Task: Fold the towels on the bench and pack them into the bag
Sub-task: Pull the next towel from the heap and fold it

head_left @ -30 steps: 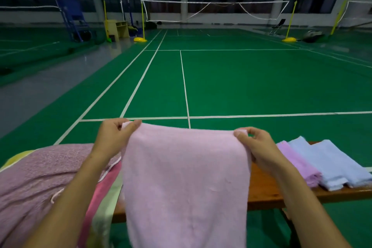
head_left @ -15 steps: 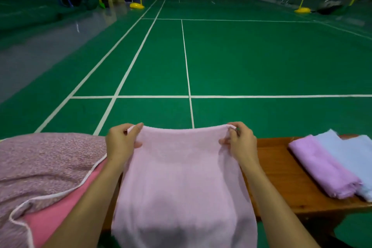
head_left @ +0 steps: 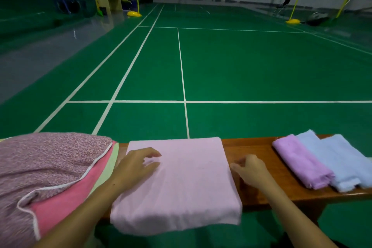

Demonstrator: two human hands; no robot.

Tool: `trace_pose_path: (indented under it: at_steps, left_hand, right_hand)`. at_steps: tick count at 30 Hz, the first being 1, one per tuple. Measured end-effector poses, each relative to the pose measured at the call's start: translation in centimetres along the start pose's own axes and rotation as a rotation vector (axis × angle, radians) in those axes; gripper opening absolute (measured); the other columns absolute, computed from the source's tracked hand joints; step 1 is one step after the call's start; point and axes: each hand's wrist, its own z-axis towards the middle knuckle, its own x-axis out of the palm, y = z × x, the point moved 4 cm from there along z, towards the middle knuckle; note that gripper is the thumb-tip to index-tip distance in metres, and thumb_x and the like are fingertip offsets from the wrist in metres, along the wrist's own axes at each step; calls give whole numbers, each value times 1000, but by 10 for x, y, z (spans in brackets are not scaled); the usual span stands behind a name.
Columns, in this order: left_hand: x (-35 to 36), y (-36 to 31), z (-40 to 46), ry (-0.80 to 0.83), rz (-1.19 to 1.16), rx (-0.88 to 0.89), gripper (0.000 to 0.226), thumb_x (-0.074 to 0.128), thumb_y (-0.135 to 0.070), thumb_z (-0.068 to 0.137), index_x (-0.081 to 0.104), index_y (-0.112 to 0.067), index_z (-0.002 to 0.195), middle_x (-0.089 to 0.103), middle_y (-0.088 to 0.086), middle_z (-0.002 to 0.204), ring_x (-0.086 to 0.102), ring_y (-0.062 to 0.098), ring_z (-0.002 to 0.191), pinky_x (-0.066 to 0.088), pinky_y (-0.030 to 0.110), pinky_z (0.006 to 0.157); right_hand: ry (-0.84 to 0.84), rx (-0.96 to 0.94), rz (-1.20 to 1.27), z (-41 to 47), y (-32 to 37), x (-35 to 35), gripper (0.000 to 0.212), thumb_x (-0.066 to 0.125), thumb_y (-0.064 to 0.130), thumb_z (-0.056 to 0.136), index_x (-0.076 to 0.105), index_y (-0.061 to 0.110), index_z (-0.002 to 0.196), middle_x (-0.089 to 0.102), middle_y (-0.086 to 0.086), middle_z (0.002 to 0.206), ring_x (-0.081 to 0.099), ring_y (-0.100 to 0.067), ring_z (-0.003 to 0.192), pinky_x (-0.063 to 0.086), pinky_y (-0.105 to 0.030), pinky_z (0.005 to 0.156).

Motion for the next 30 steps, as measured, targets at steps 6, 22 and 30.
trace_pose_path:
  at_steps: [6,22,30]
  left_hand:
    - [28,-34,-12,108,-64,62,20,74,-38,96,71,-41,115,70,-30,112,63,-10,107,57,22,88]
    - [72,-88,22,188,79,207,40,62,-50,98,46,-57,134,60,-26,103,61,3,81,55,28,74]
    - [82,-103,26,531,21,261,41,57,-33,93,53,-56,126,75,-14,95,69,6,70,61,39,73]
  right_hand:
    - [147,-73,-42,-32,-1,17,42,78,44,86,62,16,59,52,2,51,45,-10,46,38,-29,51]
    - [35,-286,357,-65,42,23,40,77,21,92,43,27,112,59,14,107,61,-3,96,53,-22,79]
    - [192,-530,278,-79,56,32,39,71,33,98,37,42,118,63,17,131,64,-6,119,57,-37,103]
